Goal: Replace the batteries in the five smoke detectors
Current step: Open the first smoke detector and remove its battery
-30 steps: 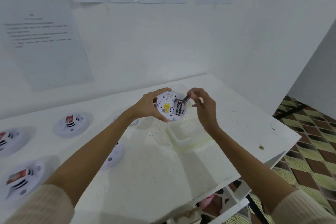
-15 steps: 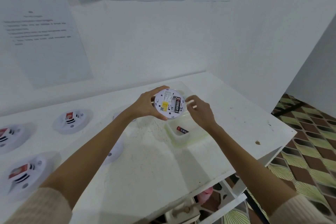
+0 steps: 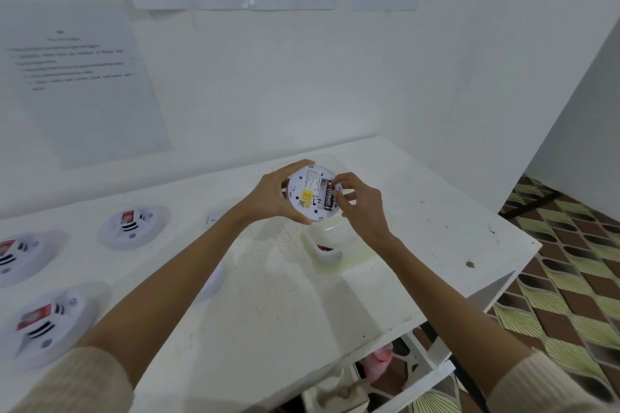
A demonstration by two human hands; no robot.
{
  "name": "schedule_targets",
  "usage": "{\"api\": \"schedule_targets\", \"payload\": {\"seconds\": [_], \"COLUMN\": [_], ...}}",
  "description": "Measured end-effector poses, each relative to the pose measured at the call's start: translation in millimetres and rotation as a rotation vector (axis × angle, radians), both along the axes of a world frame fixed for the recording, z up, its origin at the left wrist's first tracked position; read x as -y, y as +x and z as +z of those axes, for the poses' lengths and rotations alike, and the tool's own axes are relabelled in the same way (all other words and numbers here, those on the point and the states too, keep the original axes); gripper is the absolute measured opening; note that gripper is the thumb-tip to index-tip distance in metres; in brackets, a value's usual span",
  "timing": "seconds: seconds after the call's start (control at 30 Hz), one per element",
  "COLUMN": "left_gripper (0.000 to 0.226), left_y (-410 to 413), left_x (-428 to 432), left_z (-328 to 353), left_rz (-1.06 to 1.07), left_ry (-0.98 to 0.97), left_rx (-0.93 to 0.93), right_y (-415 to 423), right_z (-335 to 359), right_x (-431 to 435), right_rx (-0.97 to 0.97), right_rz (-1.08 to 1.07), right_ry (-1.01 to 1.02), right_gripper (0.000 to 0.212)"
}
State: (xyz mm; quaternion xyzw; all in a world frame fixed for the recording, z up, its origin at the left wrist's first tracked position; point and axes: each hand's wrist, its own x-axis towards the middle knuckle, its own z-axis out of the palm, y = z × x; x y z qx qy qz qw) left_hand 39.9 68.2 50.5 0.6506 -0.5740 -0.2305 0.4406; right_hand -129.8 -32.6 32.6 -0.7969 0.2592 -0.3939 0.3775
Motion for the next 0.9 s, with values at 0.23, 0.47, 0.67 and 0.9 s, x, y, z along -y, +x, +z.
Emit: {"api": "schedule_targets", "payload": {"seconds": [0.23,0.47,0.67,0.9], "left_gripper": [0.099,0.100,0.099,0.099], "left_y": [-8.2,-2.0,0.0,3.3], "left_x": [2.6,1.8,2.8,3.9], "left_z": [2.4,-0.7,-8.4,-7.7], "left_rz": [0.023,0.014,-0.012,0.019], "left_ry": [-0.042,-0.044,-0.036,-0.024], "left_rx": [0.038,0.059,0.104,0.049], "right_y": [11.9,11.7,9.2,13.5], "right_z": [4.5,5.9,5.4,2.4], "right_x": [4.0,8.7,10.8,6.5], "right_rx": [-0.092,-0.203,-0.212,-0.169], "right_rz": [-0.118,-0.036,-0.012,-0.059], "right_ry": [-0.137,-0.104,-0.065,-0.089], "right_gripper": [0.018,0.017,0.016,0.012]}}
